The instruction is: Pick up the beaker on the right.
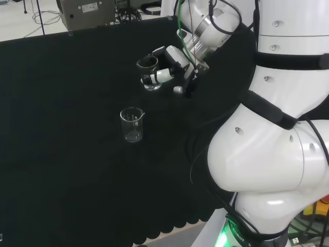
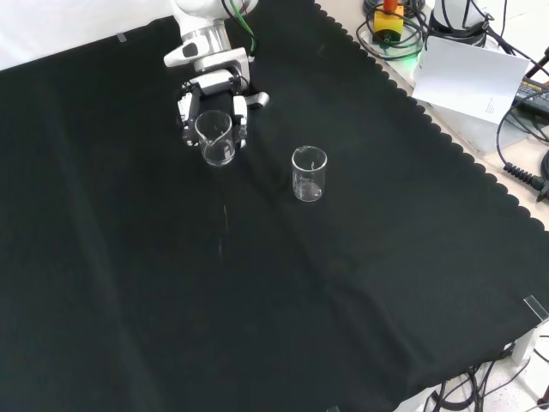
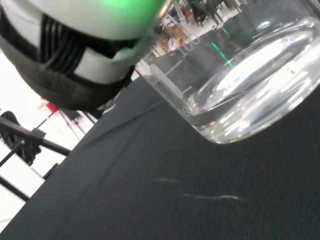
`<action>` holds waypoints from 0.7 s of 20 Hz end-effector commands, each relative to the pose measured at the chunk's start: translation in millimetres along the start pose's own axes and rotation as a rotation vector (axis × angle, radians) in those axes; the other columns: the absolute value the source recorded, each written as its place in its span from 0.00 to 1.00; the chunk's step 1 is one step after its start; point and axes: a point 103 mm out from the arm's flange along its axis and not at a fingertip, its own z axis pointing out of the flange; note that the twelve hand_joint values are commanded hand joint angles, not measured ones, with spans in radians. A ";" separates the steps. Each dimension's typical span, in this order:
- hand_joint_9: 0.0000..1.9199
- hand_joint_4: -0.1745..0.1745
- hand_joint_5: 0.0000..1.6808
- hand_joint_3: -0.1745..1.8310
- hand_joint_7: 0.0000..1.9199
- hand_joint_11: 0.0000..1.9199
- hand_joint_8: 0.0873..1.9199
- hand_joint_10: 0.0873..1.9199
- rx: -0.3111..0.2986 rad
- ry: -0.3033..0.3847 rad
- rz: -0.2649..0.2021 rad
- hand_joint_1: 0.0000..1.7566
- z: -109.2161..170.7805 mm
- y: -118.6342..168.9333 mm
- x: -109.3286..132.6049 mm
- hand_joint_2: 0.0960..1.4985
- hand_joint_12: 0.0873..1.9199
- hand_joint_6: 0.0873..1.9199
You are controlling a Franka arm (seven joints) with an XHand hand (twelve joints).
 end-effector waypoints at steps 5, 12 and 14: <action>0.95 0.00 0.83 0.43 0.77 0.78 0.14 0.00 0.073 -0.060 0.003 0.75 -57.1 -43.4 18.7 0.35 0.24 0.18; 0.95 0.00 0.82 0.45 0.76 0.79 0.18 0.00 0.161 -0.101 -0.012 0.75 -69.3 -70.3 35.4 0.34 0.24 0.21; 0.95 0.00 0.82 0.46 0.75 0.79 0.19 0.00 0.185 -0.108 -0.010 0.75 -71.2 -76.3 38.6 0.33 0.24 0.22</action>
